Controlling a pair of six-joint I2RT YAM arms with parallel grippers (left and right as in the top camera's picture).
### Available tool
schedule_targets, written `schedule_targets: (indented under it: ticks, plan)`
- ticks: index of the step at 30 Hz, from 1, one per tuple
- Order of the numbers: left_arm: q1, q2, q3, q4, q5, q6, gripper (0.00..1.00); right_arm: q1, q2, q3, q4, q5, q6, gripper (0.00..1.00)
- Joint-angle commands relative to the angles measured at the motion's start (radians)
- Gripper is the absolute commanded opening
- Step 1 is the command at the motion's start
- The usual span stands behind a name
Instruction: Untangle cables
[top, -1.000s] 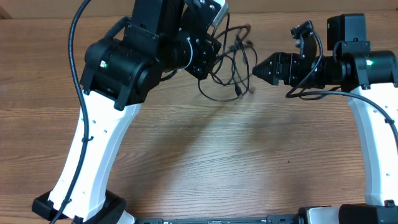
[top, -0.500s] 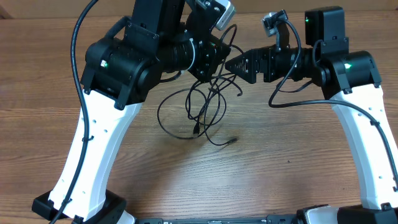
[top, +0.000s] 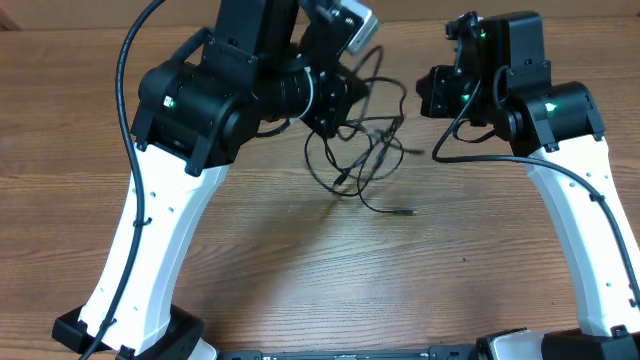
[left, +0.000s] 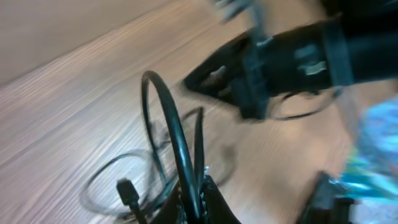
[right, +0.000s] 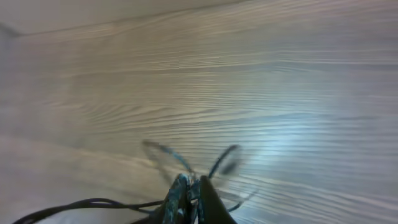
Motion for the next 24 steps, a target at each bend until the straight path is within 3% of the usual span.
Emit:
schedule_targets:
  ticks: [1,4,7,13,15,19,21,24]
  plan:
    - [0.021,-0.019,0.02,-0.04,-0.253,0.012,0.04,-0.003,-0.003,0.001,-0.006,0.119,0.012,0.04]
    - [0.026,-0.018,0.019,-0.081,-0.344,0.011,0.04,-0.003,-0.029,0.033,-0.009,0.134,-0.029,0.04]
    - [0.027,-0.018,0.019,-0.087,-0.29,0.001,0.04,0.001,-0.058,0.06,0.005,0.081,-0.029,0.04]
    - [0.027,-0.018,0.02,-0.043,-0.151,0.013,0.04,0.019,-0.072,0.063,-0.05,-0.328,-0.243,0.08]
    - [0.027,-0.019,0.02,-0.019,-0.103,0.028,0.04,0.029,-0.067,0.063,-0.085,-0.393,-0.307,0.2]
    - [0.027,-0.025,0.02,0.021,0.021,0.057,0.04,0.043,-0.064,0.053,-0.086,-0.395,-0.325,0.61]
    - [0.027,-0.03,0.02,0.039,0.078,0.057,0.04,0.044,-0.064,0.051,-0.063,-0.395,-0.334,0.68]
    - [0.028,-0.041,0.02,0.057,0.169,0.057,0.04,0.044,-0.064,0.051,-0.004,-0.394,-0.347,0.69]
